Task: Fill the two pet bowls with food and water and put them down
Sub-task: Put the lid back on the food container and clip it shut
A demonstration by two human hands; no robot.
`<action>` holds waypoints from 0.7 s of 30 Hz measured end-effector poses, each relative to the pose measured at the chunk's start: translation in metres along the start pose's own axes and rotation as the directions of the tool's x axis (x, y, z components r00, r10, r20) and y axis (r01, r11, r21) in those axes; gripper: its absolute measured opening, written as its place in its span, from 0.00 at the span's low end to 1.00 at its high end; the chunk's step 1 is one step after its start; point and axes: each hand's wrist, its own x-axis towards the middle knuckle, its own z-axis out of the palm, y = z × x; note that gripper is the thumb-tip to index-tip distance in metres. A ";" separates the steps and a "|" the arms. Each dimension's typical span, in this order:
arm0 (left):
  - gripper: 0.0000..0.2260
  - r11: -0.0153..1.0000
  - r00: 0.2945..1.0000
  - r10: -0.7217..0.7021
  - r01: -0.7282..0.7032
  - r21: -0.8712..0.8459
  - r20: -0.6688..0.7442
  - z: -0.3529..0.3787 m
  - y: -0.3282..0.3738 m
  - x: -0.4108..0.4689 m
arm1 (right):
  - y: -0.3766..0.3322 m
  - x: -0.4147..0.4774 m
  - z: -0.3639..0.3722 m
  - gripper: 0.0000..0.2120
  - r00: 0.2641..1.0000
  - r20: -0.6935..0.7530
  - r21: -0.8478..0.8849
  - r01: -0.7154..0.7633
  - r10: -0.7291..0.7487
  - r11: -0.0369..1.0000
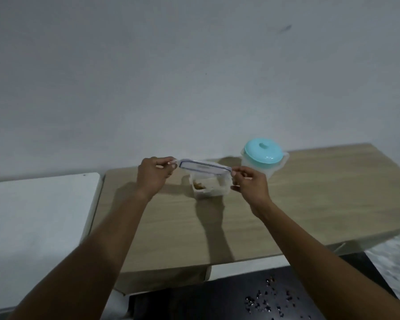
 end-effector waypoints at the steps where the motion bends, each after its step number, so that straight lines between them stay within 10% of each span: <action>1: 0.04 1.000 1.000 0.016 -0.016 -0.008 -0.003 0.007 0.005 0.000 | -0.003 0.006 -0.001 0.05 0.999 -0.017 0.021 0.030 -0.030 0.999; 7: 0.09 0.999 0.999 -0.038 0.038 0.009 0.001 0.045 -0.018 0.001 | 0.018 0.035 -0.002 0.09 0.988 -0.007 0.251 -0.150 0.157 0.956; 15: 0.15 0.975 0.970 -0.222 0.220 -0.037 -0.096 0.090 -0.040 -0.001 | 0.048 0.054 0.004 0.23 0.995 -0.085 -0.237 0.021 -0.042 0.971; 21: 0.18 0.955 0.929 -0.296 0.292 -0.054 -0.224 0.110 -0.055 0.008 | 0.056 0.068 0.010 0.16 0.993 -0.104 -0.249 -0.082 0.058 0.965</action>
